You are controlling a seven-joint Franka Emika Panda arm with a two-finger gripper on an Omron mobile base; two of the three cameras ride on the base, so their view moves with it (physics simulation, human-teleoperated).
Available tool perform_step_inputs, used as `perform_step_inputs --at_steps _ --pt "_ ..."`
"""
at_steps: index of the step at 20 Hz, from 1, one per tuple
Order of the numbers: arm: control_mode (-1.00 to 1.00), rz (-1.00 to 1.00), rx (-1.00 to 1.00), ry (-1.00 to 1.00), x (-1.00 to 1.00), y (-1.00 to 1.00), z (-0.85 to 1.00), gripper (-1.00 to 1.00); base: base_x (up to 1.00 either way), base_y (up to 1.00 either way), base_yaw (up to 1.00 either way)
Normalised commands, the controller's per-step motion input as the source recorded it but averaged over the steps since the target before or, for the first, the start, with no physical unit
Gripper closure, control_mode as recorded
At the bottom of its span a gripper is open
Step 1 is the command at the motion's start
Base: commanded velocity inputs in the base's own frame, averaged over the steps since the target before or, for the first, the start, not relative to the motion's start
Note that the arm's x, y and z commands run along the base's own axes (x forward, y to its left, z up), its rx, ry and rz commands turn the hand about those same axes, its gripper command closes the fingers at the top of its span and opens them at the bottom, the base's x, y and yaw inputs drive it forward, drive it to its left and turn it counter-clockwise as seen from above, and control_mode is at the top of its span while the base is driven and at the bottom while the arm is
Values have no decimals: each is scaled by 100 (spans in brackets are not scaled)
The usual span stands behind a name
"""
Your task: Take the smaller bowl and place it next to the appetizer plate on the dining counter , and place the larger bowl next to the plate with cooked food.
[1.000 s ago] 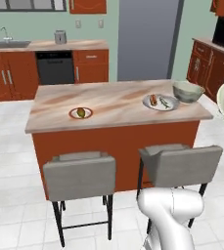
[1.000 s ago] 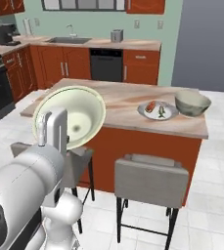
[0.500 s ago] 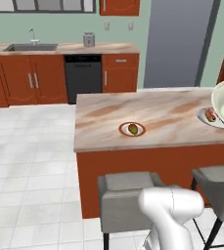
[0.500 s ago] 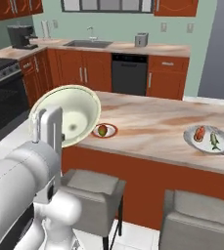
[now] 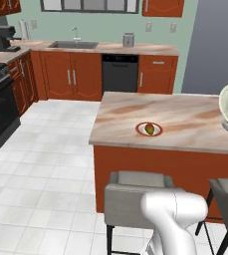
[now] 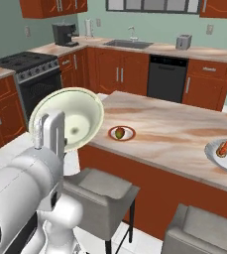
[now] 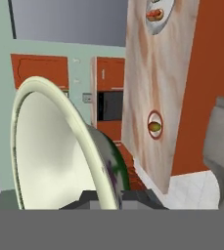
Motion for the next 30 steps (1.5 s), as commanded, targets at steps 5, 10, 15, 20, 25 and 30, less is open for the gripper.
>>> perform_step_inputs --at_steps 5,10,15,20,25,30 --pt "-100 11 0 30 80 -23 -26 100 20 -1 2" --pt "-100 16 -9 33 100 -2 -83 100 0 0 0" --pt "-100 15 -3 17 100 -29 -70 100 0 0 0" --pt "-100 7 1 2 100 -60 -36 100 0 0 0" --pt "-100 3 0 7 93 -30 -34 100 0 0 0" --pt "-100 3 0 11 57 -29 -27 100 0 0 0"
